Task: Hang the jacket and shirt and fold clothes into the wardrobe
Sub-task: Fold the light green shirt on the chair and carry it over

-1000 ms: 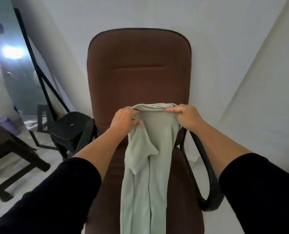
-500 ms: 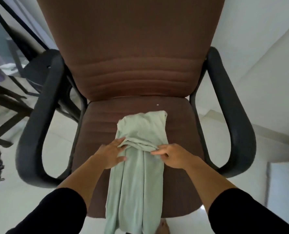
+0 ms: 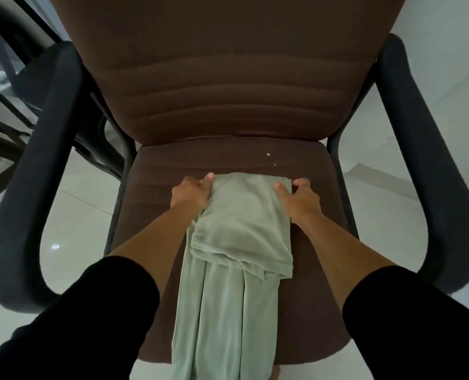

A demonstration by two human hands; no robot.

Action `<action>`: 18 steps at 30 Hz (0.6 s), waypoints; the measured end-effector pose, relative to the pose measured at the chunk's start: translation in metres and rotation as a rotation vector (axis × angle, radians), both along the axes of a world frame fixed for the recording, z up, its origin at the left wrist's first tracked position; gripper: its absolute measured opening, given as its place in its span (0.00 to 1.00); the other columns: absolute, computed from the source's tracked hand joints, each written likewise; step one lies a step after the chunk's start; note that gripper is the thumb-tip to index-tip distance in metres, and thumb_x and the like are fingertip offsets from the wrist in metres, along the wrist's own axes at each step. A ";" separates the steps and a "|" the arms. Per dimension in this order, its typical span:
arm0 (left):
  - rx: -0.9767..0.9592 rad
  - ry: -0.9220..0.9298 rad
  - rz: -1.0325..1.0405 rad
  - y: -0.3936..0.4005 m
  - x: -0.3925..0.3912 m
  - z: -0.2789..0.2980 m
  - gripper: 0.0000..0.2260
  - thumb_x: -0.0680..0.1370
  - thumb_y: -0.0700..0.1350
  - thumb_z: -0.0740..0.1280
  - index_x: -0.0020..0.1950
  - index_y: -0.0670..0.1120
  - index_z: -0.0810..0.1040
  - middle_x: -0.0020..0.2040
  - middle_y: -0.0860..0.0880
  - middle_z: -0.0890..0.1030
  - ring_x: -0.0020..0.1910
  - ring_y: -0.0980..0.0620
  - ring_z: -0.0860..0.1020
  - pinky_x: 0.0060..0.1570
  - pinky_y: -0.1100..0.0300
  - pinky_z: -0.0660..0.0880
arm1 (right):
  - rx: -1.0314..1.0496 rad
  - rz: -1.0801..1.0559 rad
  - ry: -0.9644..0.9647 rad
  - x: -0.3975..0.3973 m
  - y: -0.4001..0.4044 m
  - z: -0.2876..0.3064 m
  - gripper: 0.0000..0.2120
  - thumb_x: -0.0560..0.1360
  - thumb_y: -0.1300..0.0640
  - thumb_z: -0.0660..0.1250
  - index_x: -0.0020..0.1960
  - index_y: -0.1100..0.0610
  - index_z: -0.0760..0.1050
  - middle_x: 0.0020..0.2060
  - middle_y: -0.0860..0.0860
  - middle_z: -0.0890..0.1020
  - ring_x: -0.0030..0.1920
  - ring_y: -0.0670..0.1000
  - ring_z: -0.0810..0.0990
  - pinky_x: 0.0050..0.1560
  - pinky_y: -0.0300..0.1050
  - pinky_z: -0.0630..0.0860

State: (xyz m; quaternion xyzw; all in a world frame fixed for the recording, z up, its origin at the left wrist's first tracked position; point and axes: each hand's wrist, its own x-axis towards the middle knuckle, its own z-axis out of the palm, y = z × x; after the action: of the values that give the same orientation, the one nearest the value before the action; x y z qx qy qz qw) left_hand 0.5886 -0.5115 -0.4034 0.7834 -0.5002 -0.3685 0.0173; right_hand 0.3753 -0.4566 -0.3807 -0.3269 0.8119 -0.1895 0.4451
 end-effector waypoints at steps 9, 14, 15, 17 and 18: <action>-0.136 0.146 0.182 -0.040 -0.008 0.003 0.06 0.74 0.44 0.69 0.50 0.47 0.82 0.49 0.48 0.82 0.42 0.55 0.79 0.45 0.70 0.72 | -0.133 -0.154 -0.112 0.010 -0.016 -0.020 0.34 0.74 0.60 0.69 0.74 0.46 0.59 0.67 0.55 0.72 0.64 0.56 0.73 0.63 0.46 0.70; -0.201 0.060 -0.067 -0.045 0.009 -0.005 0.07 0.76 0.43 0.63 0.52 0.49 0.79 0.52 0.48 0.81 0.48 0.51 0.78 0.48 0.66 0.71 | -0.012 0.076 0.052 0.013 -0.019 -0.023 0.38 0.72 0.59 0.71 0.74 0.46 0.56 0.69 0.55 0.66 0.67 0.58 0.68 0.64 0.48 0.68; -0.199 0.052 -0.134 -0.044 0.012 -0.012 0.08 0.77 0.45 0.63 0.55 0.49 0.78 0.55 0.47 0.79 0.53 0.48 0.77 0.54 0.62 0.70 | 0.009 0.181 0.182 0.014 -0.020 -0.024 0.40 0.71 0.58 0.72 0.75 0.44 0.54 0.69 0.55 0.64 0.68 0.58 0.66 0.65 0.51 0.67; -0.180 0.072 -0.285 -0.044 0.014 -0.021 0.15 0.77 0.52 0.64 0.63 0.52 0.73 0.62 0.46 0.73 0.62 0.45 0.71 0.63 0.51 0.68 | 0.007 0.326 0.346 0.016 -0.023 -0.027 0.42 0.71 0.56 0.72 0.76 0.43 0.50 0.70 0.53 0.59 0.70 0.57 0.60 0.66 0.55 0.63; -0.154 0.055 -0.382 -0.045 0.015 -0.021 0.20 0.76 0.56 0.64 0.67 0.54 0.69 0.65 0.47 0.72 0.65 0.44 0.69 0.65 0.46 0.65 | 0.000 0.371 0.365 0.017 -0.024 -0.029 0.43 0.71 0.57 0.71 0.76 0.44 0.49 0.71 0.52 0.60 0.70 0.57 0.59 0.67 0.56 0.62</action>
State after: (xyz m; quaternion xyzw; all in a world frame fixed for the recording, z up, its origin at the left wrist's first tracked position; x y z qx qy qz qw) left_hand 0.6031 -0.5566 -0.4245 0.6603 -0.6658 -0.3469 0.0205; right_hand 0.3920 -0.4809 -0.4102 -0.4989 0.8049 -0.0426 0.3186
